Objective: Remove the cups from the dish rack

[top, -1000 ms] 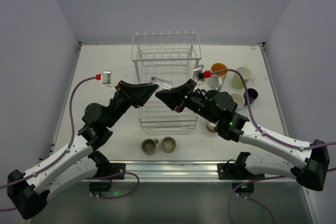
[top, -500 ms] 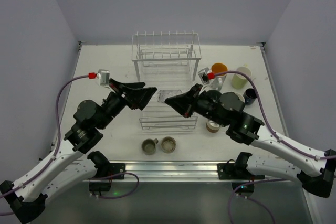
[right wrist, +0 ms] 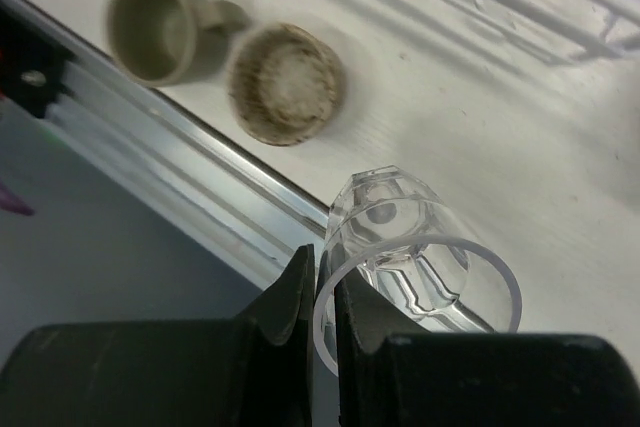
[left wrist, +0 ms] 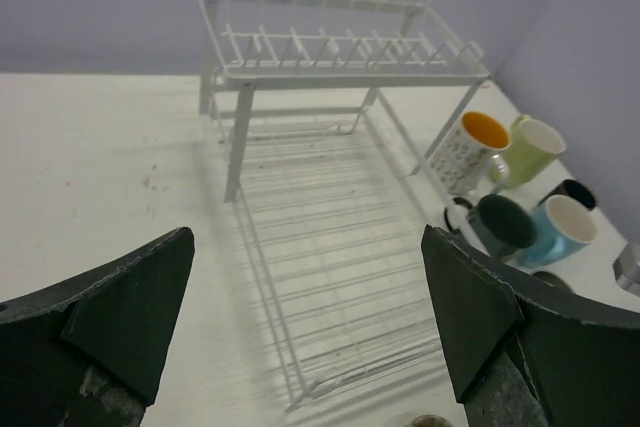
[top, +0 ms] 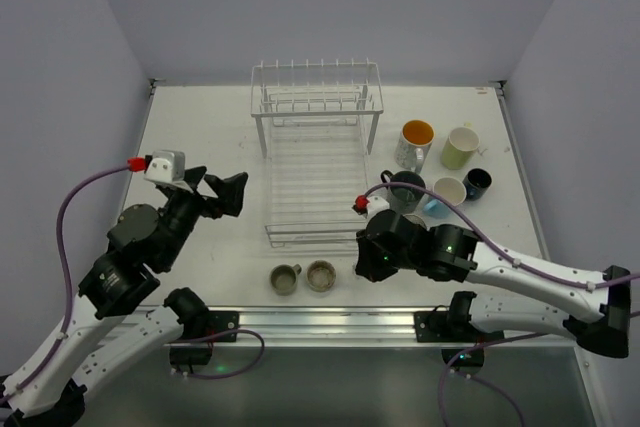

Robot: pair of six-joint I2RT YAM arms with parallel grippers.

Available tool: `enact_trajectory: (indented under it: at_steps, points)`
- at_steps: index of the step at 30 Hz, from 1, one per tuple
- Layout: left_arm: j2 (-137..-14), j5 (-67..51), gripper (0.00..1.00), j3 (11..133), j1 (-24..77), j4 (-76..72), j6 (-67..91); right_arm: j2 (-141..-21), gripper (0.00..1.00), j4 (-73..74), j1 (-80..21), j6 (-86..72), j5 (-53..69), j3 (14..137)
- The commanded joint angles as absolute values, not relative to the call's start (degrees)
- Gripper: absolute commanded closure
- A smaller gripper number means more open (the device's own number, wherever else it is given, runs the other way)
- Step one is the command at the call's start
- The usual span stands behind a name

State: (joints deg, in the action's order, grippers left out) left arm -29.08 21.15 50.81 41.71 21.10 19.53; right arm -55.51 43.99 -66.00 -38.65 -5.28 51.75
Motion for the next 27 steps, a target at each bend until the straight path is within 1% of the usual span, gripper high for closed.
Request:
enact_trajectory:
  at_steps: [1,6,9,19,21,24,25,27]
  points:
    - [-27.17,29.09,0.0,46.33,41.84,24.61,14.41,-58.7,1.0,45.89,-66.53,-41.57,-7.82,48.52]
    - [-26.1,29.53,0.0,44.04,41.75,23.29,13.45,-66.52,1.0,38.69,-67.15,-42.28,-9.4,46.32]
    - [-25.75,28.92,0.0,42.98,41.66,23.29,13.54,-71.43,1.0,37.79,-67.76,-42.01,-10.81,47.19]
    - [-25.13,25.84,0.0,41.75,38.59,22.5,13.98,-77.6,1.0,36.48,-69.87,-43.59,-15.82,47.72]
    - [-25.31,25.66,0.0,41.75,38.24,22.5,14.06,-77.96,0.98,37.0,-71.09,-44.73,-17.65,48.16]
    - [-25.58,25.4,0.0,41.75,37.79,22.41,14.06,-78.14,0.81,37.79,-72.24,-45.7,-19.16,49.04]
    - [-25.66,25.4,0.0,41.75,37.71,22.41,14.15,-77.96,0.69,37.79,-72.33,-45.7,-19.25,49.22]
    - [-25.84,25.4,0.0,41.75,37.62,22.5,14.15,-77.08,0.62,37.97,-72.6,-45.7,-19.25,49.57]
